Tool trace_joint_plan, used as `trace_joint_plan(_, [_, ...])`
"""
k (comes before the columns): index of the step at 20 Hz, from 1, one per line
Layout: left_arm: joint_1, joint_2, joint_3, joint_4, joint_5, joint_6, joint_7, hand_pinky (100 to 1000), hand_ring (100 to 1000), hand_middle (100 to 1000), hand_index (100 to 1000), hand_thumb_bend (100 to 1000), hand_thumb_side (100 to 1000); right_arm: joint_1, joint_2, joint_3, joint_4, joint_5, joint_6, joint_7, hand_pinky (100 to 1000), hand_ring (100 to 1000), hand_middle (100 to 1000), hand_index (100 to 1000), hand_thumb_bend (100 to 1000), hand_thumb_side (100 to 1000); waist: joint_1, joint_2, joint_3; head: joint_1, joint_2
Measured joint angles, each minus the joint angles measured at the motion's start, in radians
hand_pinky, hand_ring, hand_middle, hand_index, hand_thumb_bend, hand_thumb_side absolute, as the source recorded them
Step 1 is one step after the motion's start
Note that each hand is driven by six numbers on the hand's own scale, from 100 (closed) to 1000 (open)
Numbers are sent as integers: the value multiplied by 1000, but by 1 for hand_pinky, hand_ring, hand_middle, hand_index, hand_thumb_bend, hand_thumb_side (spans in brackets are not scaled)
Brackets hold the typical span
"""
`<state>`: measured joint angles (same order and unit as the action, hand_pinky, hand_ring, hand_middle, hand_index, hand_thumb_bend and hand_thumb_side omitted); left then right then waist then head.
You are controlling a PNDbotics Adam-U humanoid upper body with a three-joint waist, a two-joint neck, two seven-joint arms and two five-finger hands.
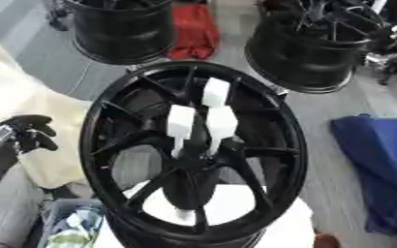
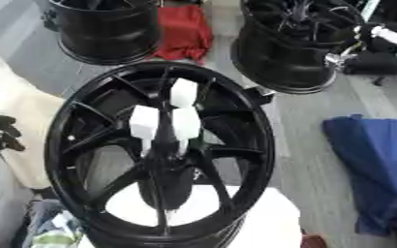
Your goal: Pull the pin out of the wheel hub.
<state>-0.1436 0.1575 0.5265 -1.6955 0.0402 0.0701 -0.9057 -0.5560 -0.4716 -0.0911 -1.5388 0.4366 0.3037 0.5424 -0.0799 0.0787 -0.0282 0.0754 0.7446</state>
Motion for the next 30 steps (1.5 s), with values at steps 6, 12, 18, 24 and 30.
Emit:
trace_joint_plan(6, [0,0,-6,0,0,0,0,685,579,595,785,100,787,1,-14,46,-25,-29,-20,-94,672,729,726,884,344,464,-3,-3,11,-8,0])
trace_joint_plan(12, [0,0,-20,0,3,0,0,685,579,594,785,100,786,-82,-66,159,-27,-62,-37,-136,704,762,769,905,371,482,-12,-10,35,-22,1])
trace_joint_plan(18, [0,1,-43,0,3,3,-1,685,578,594,785,100,787,-214,-112,291,23,-110,-59,-71,746,824,848,928,398,490,-19,-23,55,-44,9])
trace_joint_plan(24, [4,1,-52,0,2,4,-2,685,578,593,784,100,788,-344,-46,424,147,-74,-62,10,777,860,894,946,409,479,-21,-30,54,-51,19])
trace_joint_plan(30, [8,1,-53,0,2,4,-2,685,577,593,784,100,788,-475,79,557,280,-1,-25,92,791,873,906,951,415,475,-18,-30,38,-46,19])
